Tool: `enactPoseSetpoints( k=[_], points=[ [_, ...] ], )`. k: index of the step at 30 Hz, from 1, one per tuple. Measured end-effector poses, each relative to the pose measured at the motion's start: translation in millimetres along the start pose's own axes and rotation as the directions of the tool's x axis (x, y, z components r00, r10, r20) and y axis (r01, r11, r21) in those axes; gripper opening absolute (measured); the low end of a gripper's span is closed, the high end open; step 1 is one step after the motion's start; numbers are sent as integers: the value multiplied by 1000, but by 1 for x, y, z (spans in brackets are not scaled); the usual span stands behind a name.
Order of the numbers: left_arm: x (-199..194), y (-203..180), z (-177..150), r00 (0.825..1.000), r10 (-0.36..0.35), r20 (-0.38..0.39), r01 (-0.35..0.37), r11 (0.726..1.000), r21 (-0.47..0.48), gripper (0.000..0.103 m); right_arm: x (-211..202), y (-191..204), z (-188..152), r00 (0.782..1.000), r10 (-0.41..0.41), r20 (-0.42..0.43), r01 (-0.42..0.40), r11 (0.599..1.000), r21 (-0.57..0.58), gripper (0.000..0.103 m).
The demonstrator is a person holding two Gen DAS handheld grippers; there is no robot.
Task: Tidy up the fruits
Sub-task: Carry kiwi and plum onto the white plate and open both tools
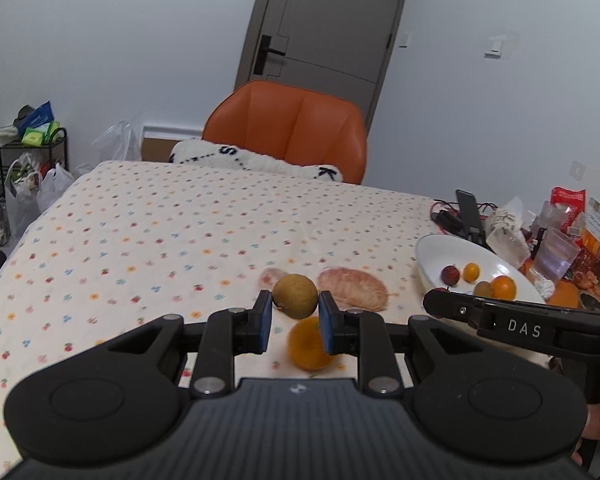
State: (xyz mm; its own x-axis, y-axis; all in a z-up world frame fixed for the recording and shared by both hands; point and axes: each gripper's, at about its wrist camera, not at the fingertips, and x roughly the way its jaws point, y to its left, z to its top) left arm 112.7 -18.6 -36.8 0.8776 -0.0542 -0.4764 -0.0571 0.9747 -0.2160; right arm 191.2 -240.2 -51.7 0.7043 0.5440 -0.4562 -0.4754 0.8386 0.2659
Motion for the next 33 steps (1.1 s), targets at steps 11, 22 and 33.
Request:
enactPoseSetpoints(
  k=[11, 22, 33],
  points=[
    [9, -34, 2, 999, -48, -7, 48, 998, 48, 23, -21, -29, 0, 998, -46, 38, 44, 998, 39, 22],
    [25, -73, 5, 994, -110, -20, 111, 989, 96, 23, -40, -64, -3, 991, -117, 59, 112, 990, 83, 22],
    [40, -107, 2, 986, -158, -57, 165, 977, 139, 23, -55, -93, -9, 985, -163, 62, 154, 980, 124, 22]
  ],
)
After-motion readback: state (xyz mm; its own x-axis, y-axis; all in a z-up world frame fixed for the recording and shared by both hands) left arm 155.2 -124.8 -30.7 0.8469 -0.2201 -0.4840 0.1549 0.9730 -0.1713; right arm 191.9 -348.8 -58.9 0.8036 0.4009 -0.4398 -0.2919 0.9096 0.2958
